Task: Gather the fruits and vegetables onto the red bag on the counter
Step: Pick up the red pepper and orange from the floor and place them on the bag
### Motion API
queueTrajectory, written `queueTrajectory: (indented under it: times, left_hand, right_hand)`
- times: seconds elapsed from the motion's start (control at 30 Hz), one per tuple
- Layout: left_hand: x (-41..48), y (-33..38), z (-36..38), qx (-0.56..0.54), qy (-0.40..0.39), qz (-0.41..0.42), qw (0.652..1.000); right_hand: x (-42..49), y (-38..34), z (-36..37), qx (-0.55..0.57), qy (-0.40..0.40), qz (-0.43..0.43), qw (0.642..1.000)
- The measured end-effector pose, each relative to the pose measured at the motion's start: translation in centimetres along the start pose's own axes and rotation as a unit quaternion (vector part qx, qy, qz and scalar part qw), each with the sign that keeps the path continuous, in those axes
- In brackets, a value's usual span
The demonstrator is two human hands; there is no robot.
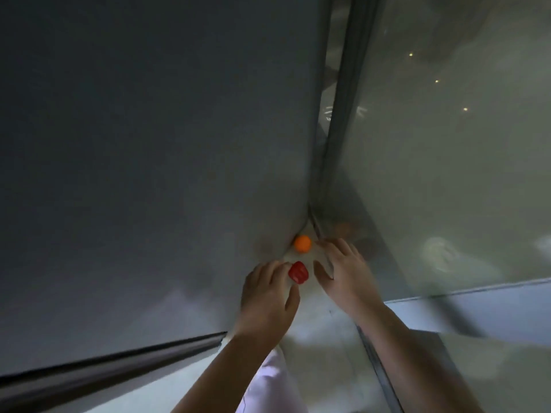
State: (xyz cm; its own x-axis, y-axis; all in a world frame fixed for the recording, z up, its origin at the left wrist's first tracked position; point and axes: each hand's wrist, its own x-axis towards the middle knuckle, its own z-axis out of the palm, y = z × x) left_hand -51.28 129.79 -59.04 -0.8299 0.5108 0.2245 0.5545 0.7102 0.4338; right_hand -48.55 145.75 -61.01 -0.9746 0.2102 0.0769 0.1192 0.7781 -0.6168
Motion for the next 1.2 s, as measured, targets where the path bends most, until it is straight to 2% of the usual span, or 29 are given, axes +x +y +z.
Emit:
queueTrajectory:
  times: [0.27, 0.63, 0.93, 1.2]
  left_hand:
    - [1.1, -9.0, 15.4, 0.009, -0.075, -0.014, 0.997]
    - [-0.3, -17.7, 31.0, -0.011, -0.093, -0.034, 0.995]
    - [-0.9, -21.1, 39.6, -0.061, -0.123, -0.068, 0.988]
    - [-0.5, -23.3, 44.1, -0.09, -0.148, -0.098, 0.98]
  right_hand:
    - [4.2, 11.7, 14.4, -0.001, -0.018, 0.06, 0.998]
    - [7.9, 23.8, 28.1, 0.016, -0.041, 0.081, 0.996]
    - [9.0, 29.1, 33.1, 0.045, -0.036, 0.129, 0.99]
    - [11.2, 30.9, 35.8, 0.02, -0.044, 0.173, 0.984]
